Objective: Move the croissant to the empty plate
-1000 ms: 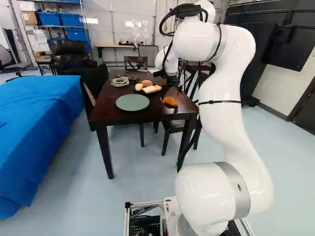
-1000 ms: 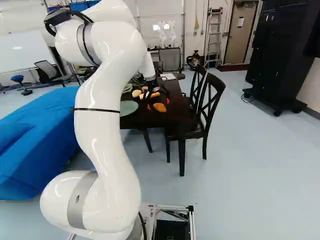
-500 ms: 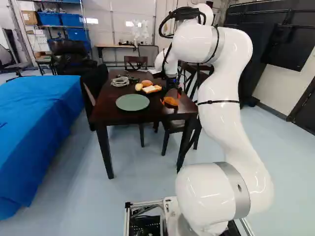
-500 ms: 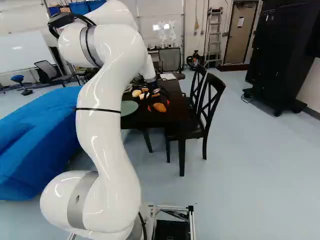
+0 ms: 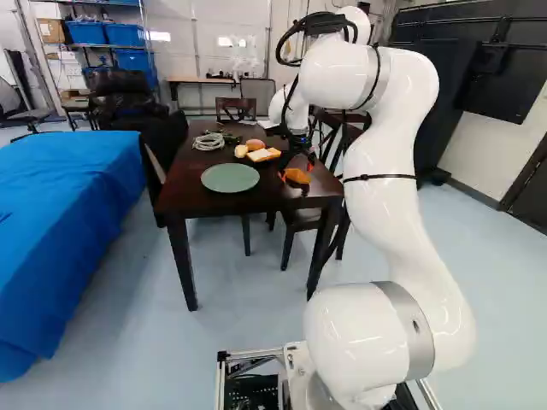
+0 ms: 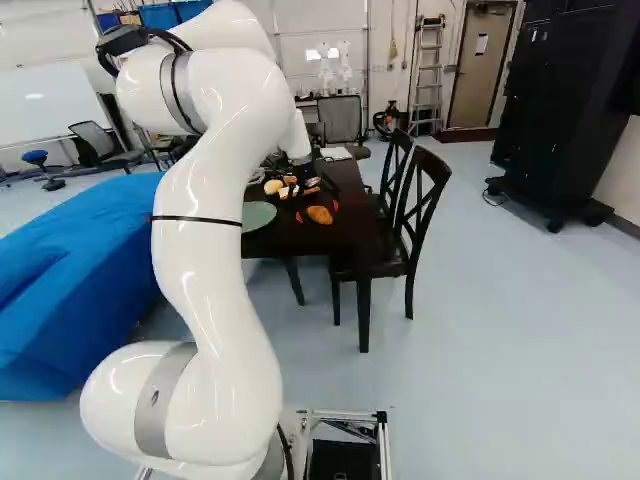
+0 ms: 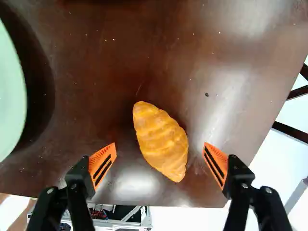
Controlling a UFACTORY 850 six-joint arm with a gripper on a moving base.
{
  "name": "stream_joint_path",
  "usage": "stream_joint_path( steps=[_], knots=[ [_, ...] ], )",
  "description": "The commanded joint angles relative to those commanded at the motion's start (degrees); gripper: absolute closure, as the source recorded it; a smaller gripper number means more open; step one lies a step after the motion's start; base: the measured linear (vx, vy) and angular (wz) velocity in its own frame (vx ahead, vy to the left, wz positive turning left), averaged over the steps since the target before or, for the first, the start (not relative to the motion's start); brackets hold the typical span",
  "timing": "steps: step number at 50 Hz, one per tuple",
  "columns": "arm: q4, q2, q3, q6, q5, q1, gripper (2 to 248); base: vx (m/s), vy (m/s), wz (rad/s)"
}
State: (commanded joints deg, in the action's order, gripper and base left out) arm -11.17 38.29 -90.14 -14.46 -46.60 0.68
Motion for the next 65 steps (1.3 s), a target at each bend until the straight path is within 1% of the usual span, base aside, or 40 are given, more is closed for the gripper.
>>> stream_joint_path(
  steps=[5,6,11,12,16,17,21,22,26,27,32,33,37,38,42,43,47,48,53,54,58,59,63,64,65],
  knots=[
    [0.0,0.0,0.0,0.0,0.0,0.0,9,0.000,0.000,0.000],
    [0.0,0.0,0.0,0.0,0.0,0.0,15,0.000,0.000,0.000],
    [0.0,0.0,0.0,0.0,0.0,0.0,15,0.000,0.000,0.000],
    [0.0,0.0,0.0,0.0,0.0,0.0,28,0.000,0.000,0.000],
    [0.0,0.0,0.0,0.0,0.0,0.0,28,0.000,0.000,0.000],
    [0.0,0.0,0.0,0.0,0.0,0.0,40,0.000,0.000,0.000],
    [0.0,0.0,0.0,0.0,0.0,0.0,40,0.000,0.000,0.000],
    [0.0,0.0,0.0,0.0,0.0,0.0,52,0.000,0.000,0.000],
    [0.0,0.0,0.0,0.0,0.2,0.0,52,0.000,0.000,0.000],
    [0.0,0.0,0.0,0.0,0.3,0.0,64,0.000,0.000,0.000],
    [0.0,0.0,0.0,0.0,0.7,0.0,64,0.000,0.000,0.000],
    [0.0,0.0,0.0,0.0,0.8,0.0,74,0.000,0.000,0.000],
    [0.0,0.0,0.0,0.0,1.1,0.0,74,0.000,0.000,0.000],
    [0.0,0.0,0.0,0.0,1.1,0.0,82,0.000,0.000,0.000],
    [0.0,0.0,0.0,0.0,1.2,0.0,82,0.000,0.000,0.000],
    [0.0,0.0,0.0,0.0,1.2,0.0,91,0.000,0.000,0.000],
    [0.0,0.0,0.0,0.0,1.2,0.0,91,0.000,0.000,0.000],
    [0.0,0.0,0.0,0.0,1.2,0.0,101,0.000,0.000,0.000],
    [0.0,0.0,0.0,0.0,1.2,0.0,101,0.000,0.000,0.000],
    [0.0,0.0,0.0,0.0,1.2,0.0,111,0.000,0.000,0.000],
    [0.0,0.0,0.0,0.0,1.2,0.0,111,0.000,0.000,0.000],
    [0.0,0.0,0.0,0.0,1.2,0.0,120,0.000,0.000,0.000],
    [0.0,0.0,0.0,0.0,1.2,0.0,120,0.000,0.000,0.000],
    [0.0,0.0,0.0,0.0,1.2,0.0,129,0.000,0.000,0.000],
    [0.0,0.0,0.0,0.0,1.2,0.0,129,0.000,0.000,0.000]
  ],
)
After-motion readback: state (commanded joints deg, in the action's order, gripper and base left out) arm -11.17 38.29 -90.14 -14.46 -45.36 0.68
